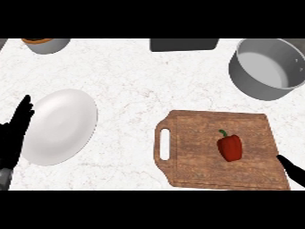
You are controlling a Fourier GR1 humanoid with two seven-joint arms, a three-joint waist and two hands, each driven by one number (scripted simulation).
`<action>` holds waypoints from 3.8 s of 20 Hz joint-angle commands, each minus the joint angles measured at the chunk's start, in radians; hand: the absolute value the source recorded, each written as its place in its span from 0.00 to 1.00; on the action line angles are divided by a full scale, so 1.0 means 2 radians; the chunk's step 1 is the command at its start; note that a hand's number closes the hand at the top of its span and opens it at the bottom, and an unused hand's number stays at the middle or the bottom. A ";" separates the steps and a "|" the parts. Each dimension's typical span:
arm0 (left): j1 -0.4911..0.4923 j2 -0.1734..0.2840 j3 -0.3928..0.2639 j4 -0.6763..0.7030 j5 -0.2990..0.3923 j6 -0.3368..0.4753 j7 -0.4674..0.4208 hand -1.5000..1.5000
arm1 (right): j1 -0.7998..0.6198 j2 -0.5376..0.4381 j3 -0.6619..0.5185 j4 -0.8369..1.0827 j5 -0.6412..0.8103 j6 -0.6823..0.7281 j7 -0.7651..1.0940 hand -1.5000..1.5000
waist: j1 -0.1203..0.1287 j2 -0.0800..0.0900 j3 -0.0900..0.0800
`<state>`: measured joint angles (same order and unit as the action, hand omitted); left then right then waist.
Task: Pick the bell pepper from the cutting board and place it in the pot
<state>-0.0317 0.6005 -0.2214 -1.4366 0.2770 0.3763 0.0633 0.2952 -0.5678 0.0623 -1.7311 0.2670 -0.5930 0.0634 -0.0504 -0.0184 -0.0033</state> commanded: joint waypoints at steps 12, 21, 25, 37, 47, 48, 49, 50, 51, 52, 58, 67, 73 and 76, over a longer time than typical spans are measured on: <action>0.016 0.002 0.014 -0.029 -0.010 -0.032 0.002 0.50 | 0.011 -0.090 0.048 -0.237 0.090 0.196 0.357 0.00 | 0.037 0.012 0.000; 0.013 -0.020 -0.005 -0.024 -0.032 -0.027 -0.008 0.50 | -0.139 -0.094 0.122 -0.187 -0.021 0.375 0.558 0.00 | 0.049 0.014 0.000; -0.004 -0.004 0.011 -0.016 -0.030 -0.044 0.009 0.50 | -0.237 -0.082 0.105 -0.092 -0.087 0.421 0.574 0.00 | 0.047 0.014 0.001; 0.015 -0.048 0.014 -0.007 -0.058 -0.030 -0.007 0.50 | -0.295 -0.021 0.180 0.004 -0.041 0.425 0.595 0.00 | 0.031 0.010 0.001; 0.023 -0.027 0.058 -0.012 -0.045 -0.066 0.001 0.50 | -0.311 0.021 0.197 0.075 -0.025 0.427 0.588 0.00 | 0.027 0.009 0.001; 0.018 -0.019 0.064 -0.019 -0.037 -0.082 0.001 0.50 | -0.328 0.051 0.214 0.107 0.003 0.405 0.584 0.00 | 0.030 0.010 0.001; 0.034 -0.039 0.051 -0.034 -0.054 -0.057 0.004 0.50 | -0.320 0.030 0.194 0.117 -0.006 0.421 0.560 0.00 | 0.029 0.009 0.002; 0.035 -0.017 0.061 -0.059 -0.049 -0.070 0.022 0.50 | -0.328 0.044 0.203 0.099 -0.004 0.423 0.598 0.00 | 0.030 0.008 0.002; 0.032 -0.032 0.056 -0.050 -0.058 -0.060 0.015 0.50 | -0.345 0.034 0.183 0.147 -0.014 0.441 0.554 0.00 | 0.031 0.010 0.002; 0.031 -0.044 0.044 -0.065 -0.072 -0.041 0.036 0.50 | -0.305 0.030 0.197 0.119 0.001 0.426 0.549 0.00 | 0.027 0.009 0.002; 0.037 -0.052 0.071 -0.047 -0.081 -0.068 0.013 0.50 | -0.286 0.051 0.180 0.095 0.021 0.436 0.565 0.00 | 0.025 0.008 0.001; 0.015 -0.074 0.090 -0.022 -0.095 -0.097 0.022 0.50 | -0.299 0.074 0.181 0.141 0.068 0.463 0.490 1.00 | 0.026 0.009 0.002; 0.024 -0.097 0.095 -0.019 -0.122 -0.102 0.010 0.50 | -0.293 0.081 0.148 0.130 0.081 0.487 0.483 1.00 | 0.025 0.009 0.001; 0.029 -0.090 0.082 -0.060 -0.117 -0.089 0.047 0.50 | -0.285 0.009 0.200 0.108 0.070 0.516 0.279 1.00 | 0.030 0.010 0.003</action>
<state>0.0266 0.4381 -0.0406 -1.5444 0.0575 0.1855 0.1400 -0.2681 -0.4785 0.4195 -1.4870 0.4312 0.3519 0.8371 0.0011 -0.0039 -0.0040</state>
